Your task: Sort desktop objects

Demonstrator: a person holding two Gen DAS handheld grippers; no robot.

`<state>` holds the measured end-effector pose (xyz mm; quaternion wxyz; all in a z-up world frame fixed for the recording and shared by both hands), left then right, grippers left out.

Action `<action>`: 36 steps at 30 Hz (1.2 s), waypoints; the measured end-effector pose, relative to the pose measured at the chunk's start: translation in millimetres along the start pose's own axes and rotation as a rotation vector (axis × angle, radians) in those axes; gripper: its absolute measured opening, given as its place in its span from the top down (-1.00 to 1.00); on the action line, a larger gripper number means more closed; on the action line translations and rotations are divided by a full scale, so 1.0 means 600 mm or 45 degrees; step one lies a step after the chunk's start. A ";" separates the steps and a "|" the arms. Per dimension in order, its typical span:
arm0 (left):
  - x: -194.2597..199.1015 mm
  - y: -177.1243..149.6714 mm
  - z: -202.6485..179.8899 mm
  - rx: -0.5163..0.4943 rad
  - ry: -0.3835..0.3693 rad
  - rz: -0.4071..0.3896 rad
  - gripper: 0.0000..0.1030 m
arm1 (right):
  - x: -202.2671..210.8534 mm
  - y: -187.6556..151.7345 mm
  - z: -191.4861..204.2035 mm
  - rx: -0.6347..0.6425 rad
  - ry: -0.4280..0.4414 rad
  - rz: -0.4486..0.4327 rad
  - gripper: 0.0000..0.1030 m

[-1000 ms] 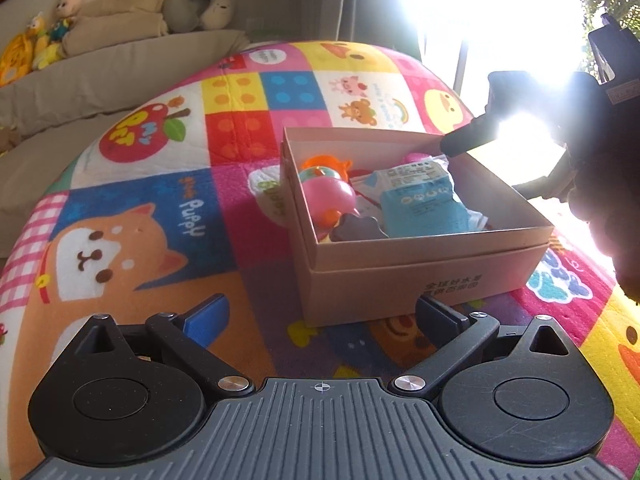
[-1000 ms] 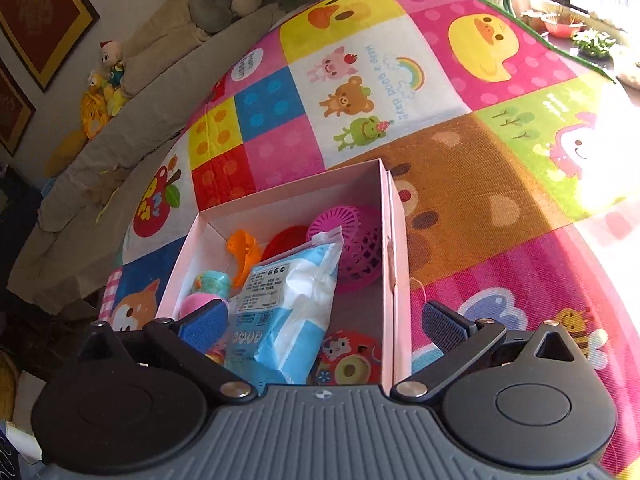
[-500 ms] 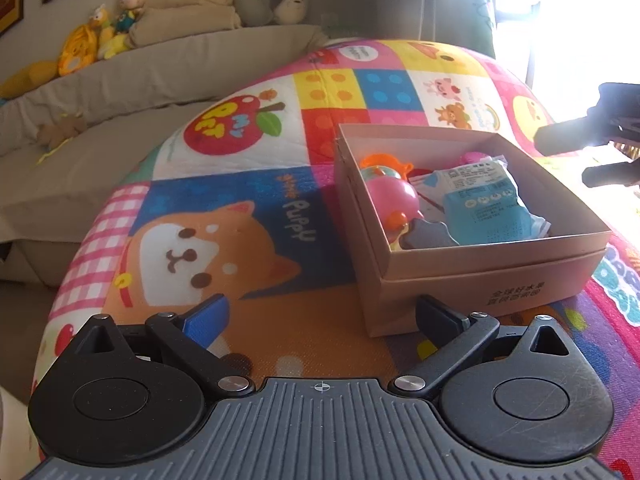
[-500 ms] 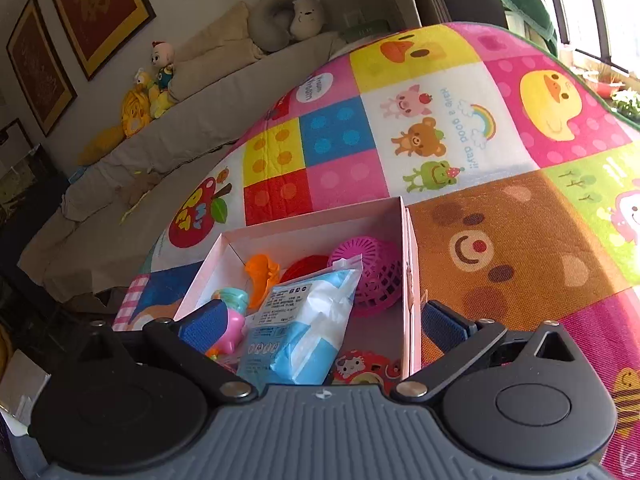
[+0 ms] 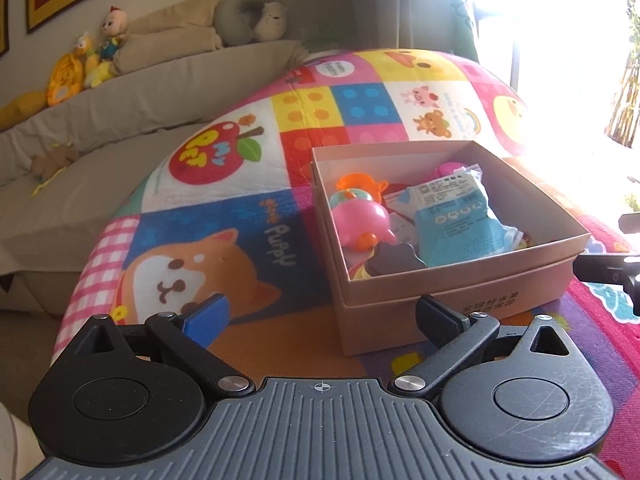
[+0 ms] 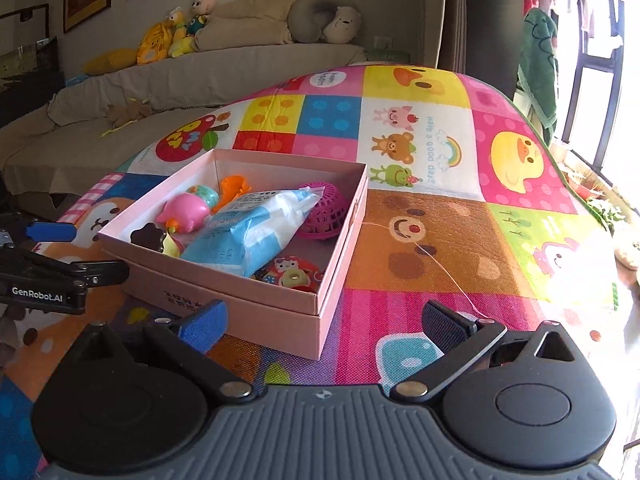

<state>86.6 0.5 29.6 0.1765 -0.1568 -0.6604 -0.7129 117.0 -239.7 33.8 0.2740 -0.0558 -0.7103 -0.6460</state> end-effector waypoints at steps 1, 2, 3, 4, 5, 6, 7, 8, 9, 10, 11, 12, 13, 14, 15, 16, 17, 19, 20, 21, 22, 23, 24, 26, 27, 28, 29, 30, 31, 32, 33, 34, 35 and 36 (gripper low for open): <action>-0.001 0.001 0.001 -0.007 0.011 0.002 -1.00 | -0.007 -0.001 -0.006 -0.026 -0.031 -0.001 -1.00; -0.003 0.002 0.002 -0.013 0.014 0.006 -1.00 | -0.016 -0.002 -0.016 -0.064 -0.067 -0.002 -1.00; -0.004 0.001 0.001 -0.020 0.019 0.009 -1.00 | -0.024 -0.005 -0.024 -0.104 -0.063 0.011 -1.00; -0.007 0.000 0.001 -0.035 0.027 0.013 -1.00 | -0.027 -0.008 -0.031 -0.145 -0.060 0.012 -1.00; -0.010 -0.002 -0.001 -0.052 0.036 0.018 -1.00 | -0.032 -0.014 -0.041 -0.206 -0.062 0.012 -1.00; -0.013 -0.005 -0.002 -0.062 0.048 0.027 -1.00 | -0.034 -0.019 -0.048 -0.238 -0.068 0.018 -1.00; -0.015 -0.006 -0.003 -0.069 0.056 0.036 -1.00 | -0.036 -0.023 -0.053 -0.253 -0.088 0.022 -1.00; -0.017 -0.008 -0.005 -0.074 0.061 0.044 -1.00 | -0.038 -0.029 -0.056 -0.251 -0.130 0.032 -1.00; -0.017 -0.007 -0.006 -0.078 0.061 0.047 -1.00 | -0.039 -0.036 -0.060 -0.248 -0.152 0.036 -1.00; -0.014 -0.006 -0.009 -0.081 0.058 0.043 -1.00 | -0.039 -0.040 -0.064 -0.257 -0.159 0.038 -1.00; -0.009 -0.004 -0.012 -0.088 0.048 0.033 -1.00 | -0.038 -0.046 -0.070 -0.279 -0.156 0.046 -1.00; -0.003 -0.001 -0.014 -0.095 0.032 0.021 -1.00 | -0.035 -0.051 -0.075 -0.302 -0.142 0.053 -1.00; 0.004 0.002 -0.016 -0.101 0.018 0.008 -1.00 | -0.032 -0.055 -0.079 -0.323 -0.129 0.054 -1.00; 0.013 0.010 -0.020 -0.111 -0.002 -0.018 -1.00 | -0.029 -0.060 -0.082 -0.340 -0.118 0.052 -1.00; 0.020 0.016 -0.023 -0.118 -0.013 -0.038 -1.00 | -0.024 -0.066 -0.084 -0.358 -0.108 0.052 -1.00; 0.026 0.023 -0.026 -0.122 -0.025 -0.052 -1.00 | -0.020 -0.071 -0.085 -0.370 -0.104 0.050 -1.00; 0.030 0.030 -0.030 -0.123 -0.041 -0.060 -1.00 | -0.016 -0.074 -0.086 -0.379 -0.103 0.040 -1.00; 0.030 0.039 -0.039 -0.130 -0.063 -0.057 -1.00 | -0.005 -0.073 -0.085 -0.387 -0.103 -0.004 -1.00; 0.029 0.041 -0.045 -0.143 -0.062 -0.056 -1.00 | -0.003 -0.073 -0.084 -0.385 -0.100 -0.014 -1.00; 0.028 0.041 -0.050 -0.152 -0.056 -0.055 -1.00 | -0.001 -0.074 -0.082 -0.381 -0.101 -0.016 -1.00; 0.026 0.040 -0.054 -0.159 -0.051 -0.051 -1.00 | 0.000 -0.074 -0.080 -0.376 -0.102 -0.021 -1.00; 0.024 0.038 -0.058 -0.159 -0.051 -0.040 -1.00 | 0.003 -0.075 -0.076 -0.365 -0.099 -0.024 -1.00; 0.022 0.035 -0.060 -0.157 -0.050 -0.031 -1.00 | 0.004 -0.076 -0.072 -0.352 -0.092 -0.017 -1.00; 0.021 0.022 -0.063 -0.141 -0.038 0.004 -1.00 | 0.002 -0.080 -0.055 -0.296 -0.046 0.033 -1.00; 0.021 0.015 -0.063 -0.132 -0.030 0.018 -1.00 | 0.003 -0.083 -0.045 -0.261 -0.026 0.054 -1.00; 0.024 0.005 -0.063 -0.116 -0.023 0.034 -1.00 | 0.004 -0.085 -0.036 -0.228 -0.013 0.068 -1.00; 0.029 -0.009 -0.060 -0.089 -0.021 0.049 -1.00 | 0.006 -0.088 -0.023 -0.186 -0.006 0.085 -1.00; 0.035 -0.022 -0.058 -0.062 -0.021 0.062 -1.00 | 0.007 -0.090 -0.014 -0.155 -0.005 0.097 -1.00; 0.039 -0.034 -0.056 -0.035 -0.022 0.077 -1.00 | 0.008 -0.093 -0.002 -0.107 -0.007 0.113 -1.00; 0.044 -0.047 -0.052 0.000 -0.018 0.094 -1.00 | 0.008 -0.094 0.006 -0.076 -0.011 0.121 -1.00; 0.049 -0.058 -0.047 0.037 -0.010 0.111 -1.00 | 0.008 -0.095 0.016 -0.040 -0.018 0.130 -1.00; 0.052 -0.068 -0.044 0.068 -0.003 0.126 -1.00 | 0.008 -0.096 0.023 -0.016 -0.018 0.136 -1.00; 0.055 -0.078 -0.038 0.102 0.009 0.142 -1.00 | 0.007 -0.097 0.033 0.027 -0.005 0.143 -1.00; 0.056 -0.086 -0.035 0.120 0.021 0.153 -1.00 | 0.008 -0.097 0.041 0.063 0.002 0.138 -1.00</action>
Point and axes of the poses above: each gripper's, at about its wrist camera, not at the fingertips, and x roughly against the way its jaws point, z to its left, y to its top, the point moved 2 cm from there along -x, roughly the way its jaws point, and after that the axes turned 9 degrees about -z, right-handed, at the moved point
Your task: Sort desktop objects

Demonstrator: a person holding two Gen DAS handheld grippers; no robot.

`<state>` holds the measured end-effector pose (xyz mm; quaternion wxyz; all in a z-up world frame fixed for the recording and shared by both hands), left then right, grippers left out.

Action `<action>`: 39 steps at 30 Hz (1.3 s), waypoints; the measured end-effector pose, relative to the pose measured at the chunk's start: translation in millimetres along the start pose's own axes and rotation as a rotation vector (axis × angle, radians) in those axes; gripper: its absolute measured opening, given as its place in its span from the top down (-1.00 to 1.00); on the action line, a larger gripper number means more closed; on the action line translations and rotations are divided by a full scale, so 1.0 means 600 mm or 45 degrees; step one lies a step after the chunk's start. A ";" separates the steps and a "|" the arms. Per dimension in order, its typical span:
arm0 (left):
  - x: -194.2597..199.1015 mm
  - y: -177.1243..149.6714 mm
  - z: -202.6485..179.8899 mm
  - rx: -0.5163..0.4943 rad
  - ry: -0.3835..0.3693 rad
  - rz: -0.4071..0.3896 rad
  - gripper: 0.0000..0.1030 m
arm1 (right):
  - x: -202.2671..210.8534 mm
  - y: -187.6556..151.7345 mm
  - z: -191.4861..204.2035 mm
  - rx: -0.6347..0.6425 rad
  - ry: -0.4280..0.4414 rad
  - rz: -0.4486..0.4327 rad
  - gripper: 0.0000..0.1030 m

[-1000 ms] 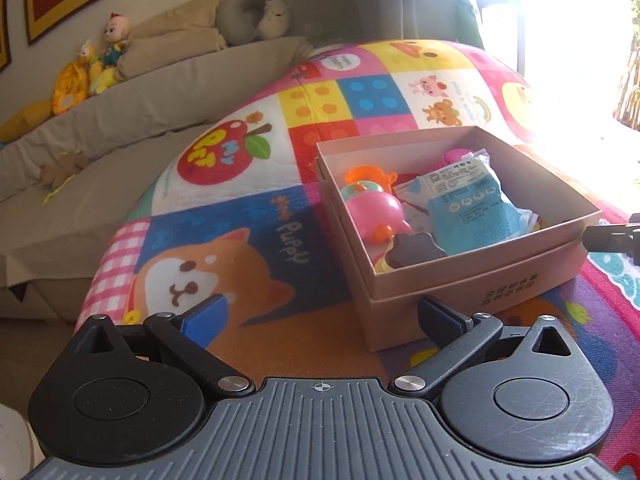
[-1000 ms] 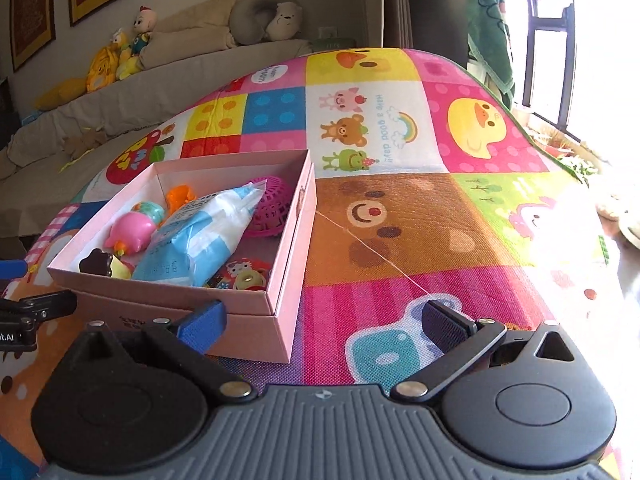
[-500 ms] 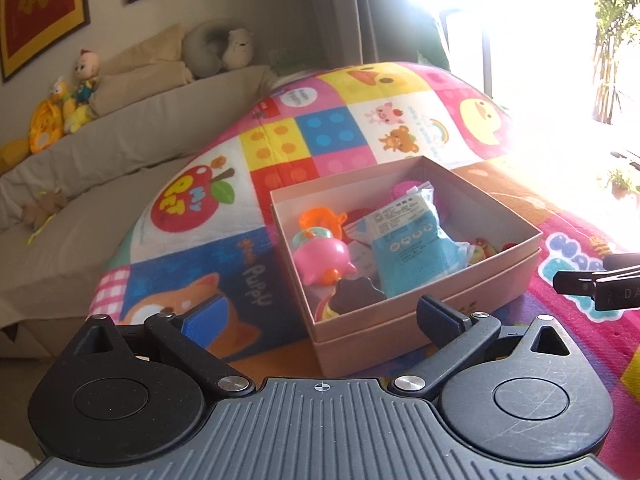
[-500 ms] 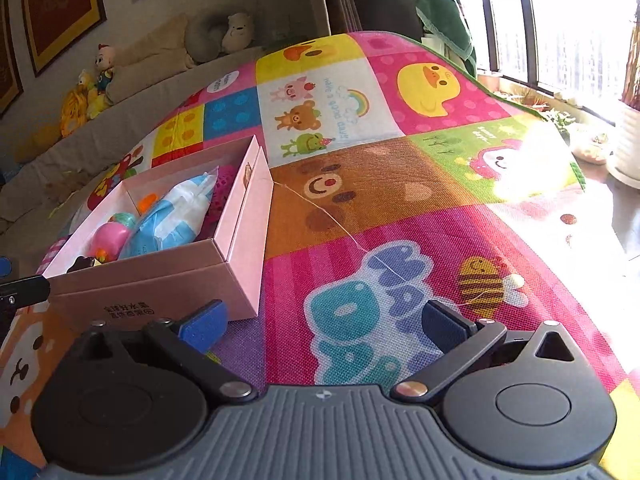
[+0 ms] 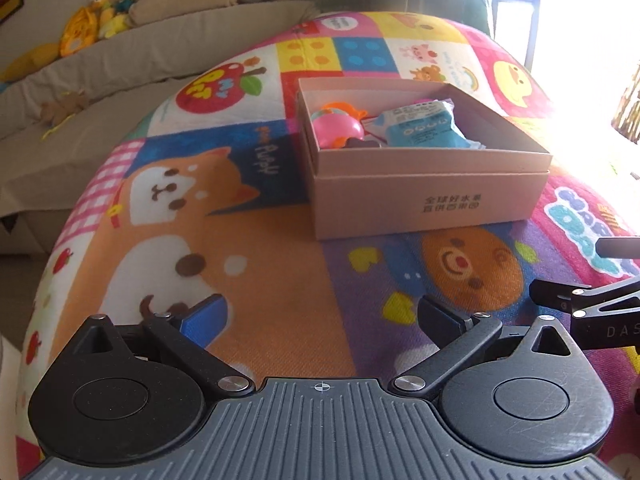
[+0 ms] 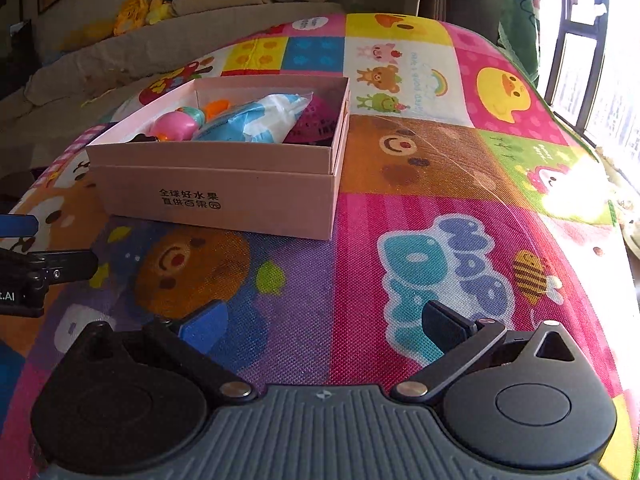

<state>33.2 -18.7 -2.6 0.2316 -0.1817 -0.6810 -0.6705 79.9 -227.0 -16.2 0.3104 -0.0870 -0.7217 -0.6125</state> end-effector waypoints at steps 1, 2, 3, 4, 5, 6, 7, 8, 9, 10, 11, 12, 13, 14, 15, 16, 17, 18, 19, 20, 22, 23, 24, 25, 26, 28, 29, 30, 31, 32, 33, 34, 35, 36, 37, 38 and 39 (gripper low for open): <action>-0.001 -0.009 0.003 0.014 0.017 0.011 -1.00 | 0.001 0.001 0.006 0.030 -0.004 -0.009 -1.00; 0.002 -0.018 0.004 0.012 0.025 -0.017 -1.00 | 0.001 0.003 0.012 0.061 -0.013 -0.015 -1.00; 0.004 -0.017 0.004 0.011 0.029 -0.019 -1.00 | -0.001 0.005 0.017 0.078 -0.026 -0.018 -1.00; 0.002 -0.016 0.004 0.023 0.034 -0.018 -1.00 | -0.003 0.007 0.018 0.082 -0.035 -0.018 -1.00; -0.001 -0.015 0.005 0.034 0.042 -0.020 -1.00 | -0.007 0.010 0.017 0.070 -0.038 -0.017 -1.00; -0.004 -0.013 0.005 0.048 0.057 -0.028 -1.00 | -0.010 0.011 0.016 0.055 -0.035 -0.013 -1.00; -0.008 -0.011 0.005 0.060 0.067 -0.031 -1.00 | -0.015 0.013 0.010 0.020 -0.020 -0.002 -1.00; -0.014 -0.008 0.004 0.067 0.078 -0.032 -1.00 | -0.021 0.014 0.000 -0.028 0.007 0.012 -1.00; -0.020 -0.005 0.003 0.068 0.084 -0.031 -1.00 | -0.025 0.014 -0.009 -0.075 0.031 0.025 -1.00; -0.025 -0.002 0.002 0.063 0.088 -0.028 -1.00 | -0.028 0.016 -0.017 -0.105 0.033 0.014 -1.00; -0.030 0.001 0.000 0.055 0.093 -0.026 -1.00 | -0.033 0.016 -0.020 -0.099 0.026 0.013 -1.00; -0.035 0.004 -0.003 0.053 0.099 -0.024 -1.00 | -0.035 0.018 -0.022 -0.095 0.025 0.013 -1.00; -0.039 0.006 -0.005 0.053 0.104 -0.024 -1.00 | -0.038 0.019 -0.023 -0.092 0.024 0.012 -1.00; -0.043 0.007 -0.009 0.054 0.113 -0.026 -1.00 | -0.041 0.021 -0.026 -0.089 0.026 0.011 -1.00; -0.046 0.010 -0.012 0.056 0.117 -0.027 -1.00 | -0.045 0.022 -0.031 -0.089 0.033 0.010 -1.00; -0.049 0.009 -0.016 0.059 0.122 -0.028 -1.00 | -0.049 0.023 -0.036 -0.088 0.039 0.009 -1.00; -0.050 0.008 -0.019 0.060 0.122 -0.029 -1.00 | -0.051 0.022 -0.042 -0.089 0.046 0.008 -1.00; -0.050 0.007 -0.021 0.058 0.121 -0.029 -1.00 | -0.051 0.021 -0.047 -0.092 0.051 0.008 -1.00; -0.048 0.005 -0.022 0.056 0.120 -0.030 -1.00 | -0.050 0.020 -0.049 -0.094 0.048 0.009 -1.00; -0.043 0.000 -0.020 0.056 0.109 -0.032 -1.00 | -0.048 0.018 -0.049 -0.096 0.037 0.010 -1.00; -0.032 -0.007 -0.019 0.044 0.071 -0.036 -1.00 | -0.035 0.007 -0.044 -0.105 -0.019 0.015 -1.00; -0.024 -0.011 -0.019 0.024 0.036 -0.036 -1.00 | -0.028 0.003 -0.042 -0.127 -0.042 0.027 -1.00; -0.016 -0.017 -0.021 0.001 0.009 -0.034 -1.00 | -0.020 -0.001 -0.039 -0.139 -0.063 0.040 -1.00; -0.008 -0.022 -0.023 -0.015 -0.008 -0.035 -1.00 | -0.012 -0.005 -0.033 -0.142 -0.078 0.050 -1.00; -0.001 -0.025 -0.023 -0.018 -0.019 -0.035 -1.00 | -0.001 -0.010 -0.025 -0.143 -0.090 0.056 -1.00; 0.010 -0.032 -0.023 0.000 0.000 -0.048 -1.00 | 0.014 -0.018 -0.011 -0.136 -0.090 0.044 -1.00; 0.011 -0.030 -0.025 0.015 0.018 -0.064 -1.00 | 0.018 -0.021 -0.004 -0.126 -0.106 0.027 -1.00; 0.013 -0.028 -0.029 0.010 0.025 -0.079 -1.00 | 0.018 -0.019 0.000 -0.112 -0.111 0.018 -1.00; 0.013 -0.027 -0.034 -0.003 0.028 -0.094 -1.00 | 0.017 -0.018 0.001 -0.107 -0.109 0.015 -1.00; 0.011 -0.024 -0.039 -0.029 0.023 -0.107 -1.00 | 0.009 -0.012 0.001 -0.112 -0.095 0.010 -1.00; 0.008 -0.023 -0.044 -0.053 0.015 -0.110 -1.00 | 0.005 -0.010 0.000 -0.121 -0.082 0.009 -1.00; 0.001 -0.021 -0.047 -0.072 0.004 -0.088 -1.00 | -0.001 -0.007 -0.002 -0.136 -0.067 -0.001 -1.00; -0.006 -0.019 -0.046 -0.073 -0.006 -0.067 -1.00 | -0.007 -0.005 -0.002 -0.126 -0.059 -0.016 -1.00; -0.010 -0.019 -0.042 -0.041 -0.013 -0.064 -1.00 | -0.007 -0.005 -0.002 -0.125 -0.058 -0.026 -1.00; -0.013 -0.018 -0.039 -0.017 -0.012 -0.061 -1.00 | -0.009 -0.005 -0.001 -0.122 -0.055 -0.034 -1.00; -0.016 -0.018 -0.038 -0.005 0.003 -0.067 -1.00 | -0.010 -0.004 -0.003 -0.126 -0.054 -0.039 -1.00; -0.017 -0.018 -0.039 -0.005 0.008 -0.068 -1.00 | -0.010 -0.004 -0.002 -0.125 -0.055 -0.044 -1.00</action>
Point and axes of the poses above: each gripper's, at about its wrist camera, not at the fingertips, and x roughly against the way its jaws point, z to its left, y to its top, the point moved 2 cm from there along -x, roughly the way its jaws point, and after that the axes turned 9 degrees about -z, right-handed, at the moved point
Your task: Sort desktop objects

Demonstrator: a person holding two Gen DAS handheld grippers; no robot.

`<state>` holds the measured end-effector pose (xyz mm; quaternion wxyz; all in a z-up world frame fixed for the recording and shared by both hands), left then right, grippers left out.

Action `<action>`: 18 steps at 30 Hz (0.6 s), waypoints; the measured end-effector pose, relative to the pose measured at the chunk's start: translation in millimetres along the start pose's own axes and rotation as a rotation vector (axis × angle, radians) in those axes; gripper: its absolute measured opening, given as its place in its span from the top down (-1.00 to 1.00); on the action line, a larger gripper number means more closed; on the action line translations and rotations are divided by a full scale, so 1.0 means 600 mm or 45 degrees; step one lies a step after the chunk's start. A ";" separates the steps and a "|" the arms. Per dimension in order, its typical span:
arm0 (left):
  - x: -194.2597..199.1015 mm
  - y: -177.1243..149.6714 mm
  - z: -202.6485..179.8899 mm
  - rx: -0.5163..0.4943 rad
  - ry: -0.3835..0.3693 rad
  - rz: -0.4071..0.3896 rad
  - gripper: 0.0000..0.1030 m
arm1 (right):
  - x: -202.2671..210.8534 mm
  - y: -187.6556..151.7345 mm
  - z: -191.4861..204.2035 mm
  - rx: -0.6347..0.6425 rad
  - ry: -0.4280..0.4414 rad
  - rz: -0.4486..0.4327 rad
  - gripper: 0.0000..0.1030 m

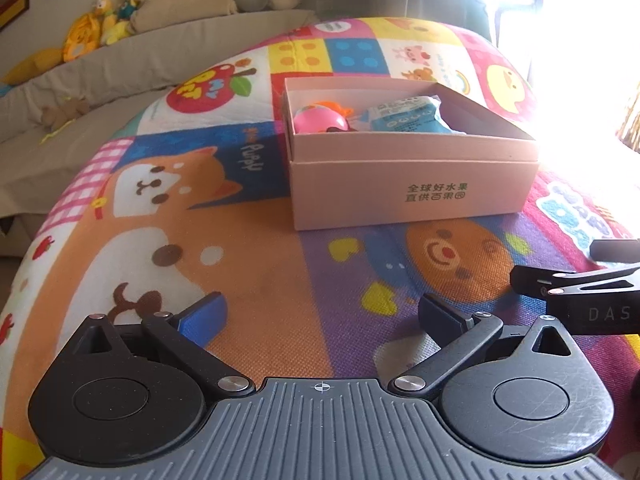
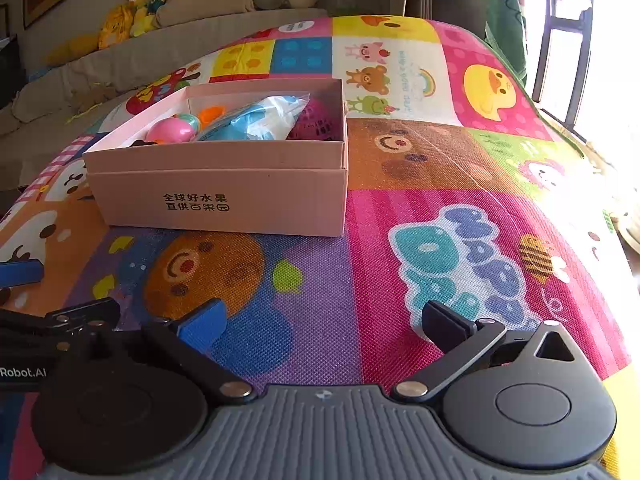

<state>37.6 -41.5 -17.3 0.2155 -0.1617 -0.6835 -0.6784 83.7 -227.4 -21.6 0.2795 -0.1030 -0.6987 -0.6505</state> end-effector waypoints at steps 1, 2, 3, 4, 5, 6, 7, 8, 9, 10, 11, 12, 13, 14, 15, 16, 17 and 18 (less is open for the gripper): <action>0.000 -0.001 -0.001 -0.004 0.003 -0.001 -1.00 | 0.001 -0.001 0.000 -0.001 -0.001 -0.004 -1.00; 0.001 -0.001 0.000 0.000 0.000 -0.001 -1.00 | 0.002 -0.002 0.001 -0.002 -0.004 -0.009 -1.00; 0.001 -0.002 0.001 0.004 -0.004 -0.003 -1.00 | 0.002 -0.003 0.001 -0.002 -0.004 -0.011 -1.00; 0.001 -0.002 0.001 0.002 -0.003 -0.002 -1.00 | 0.003 -0.004 0.001 -0.002 -0.004 -0.016 -1.00; 0.001 -0.002 -0.001 -0.002 -0.001 -0.002 -1.00 | 0.003 -0.004 0.000 -0.005 -0.002 -0.017 -1.00; 0.001 -0.002 -0.001 -0.004 0.001 -0.002 -1.00 | 0.002 -0.004 0.000 -0.004 -0.002 -0.017 -1.00; 0.001 -0.002 0.000 0.000 -0.002 -0.002 -1.00 | 0.002 -0.003 0.000 -0.004 -0.002 -0.016 -1.00; 0.001 -0.002 0.000 0.002 -0.003 -0.003 -1.00 | 0.002 -0.003 -0.001 -0.006 -0.001 -0.017 -1.00; 0.000 -0.002 0.001 -0.002 -0.001 -0.001 -1.00 | 0.001 -0.002 -0.001 -0.006 -0.001 -0.017 -1.00; 0.000 -0.002 0.002 -0.003 0.000 -0.001 -1.00 | 0.002 -0.003 -0.001 -0.005 -0.002 -0.016 -1.00; 0.000 -0.002 0.001 -0.001 -0.002 -0.001 -1.00 | 0.003 -0.004 0.000 -0.005 -0.002 -0.017 -1.00; -0.001 -0.002 0.001 -0.001 -0.002 -0.001 -1.00 | 0.003 -0.004 0.000 -0.005 -0.002 -0.017 -1.00; -0.001 -0.001 0.001 -0.004 0.000 -0.001 -1.00 | 0.002 -0.003 0.000 -0.004 -0.002 -0.017 -1.00; 0.000 -0.002 0.001 -0.001 -0.001 -0.001 -1.00 | 0.002 -0.003 -0.001 -0.005 -0.002 -0.017 -1.00; 0.000 -0.002 0.001 -0.002 -0.001 -0.001 -1.00 | 0.003 -0.003 0.000 -0.005 -0.002 -0.017 -1.00; 0.000 -0.002 0.000 -0.003 0.000 -0.001 -1.00 | 0.003 -0.004 0.000 -0.005 -0.002 -0.017 -1.00; 0.000 -0.002 0.001 -0.002 -0.001 -0.001 -1.00 | 0.003 -0.003 0.000 -0.005 -0.002 -0.017 -1.00; 0.000 -0.002 0.001 -0.002 -0.001 -0.001 -1.00 | 0.003 -0.003 0.000 -0.005 -0.002 -0.017 -1.00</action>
Point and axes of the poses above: each gripper's, at about its wrist camera, not at the fingertips, and x roughly against the way its jaws point, z to its left, y to its top, the point moved 2 cm from there along -x, roughly the way its jaws point, and after that the axes turned 9 degrees about -z, right-handed, at the moved point
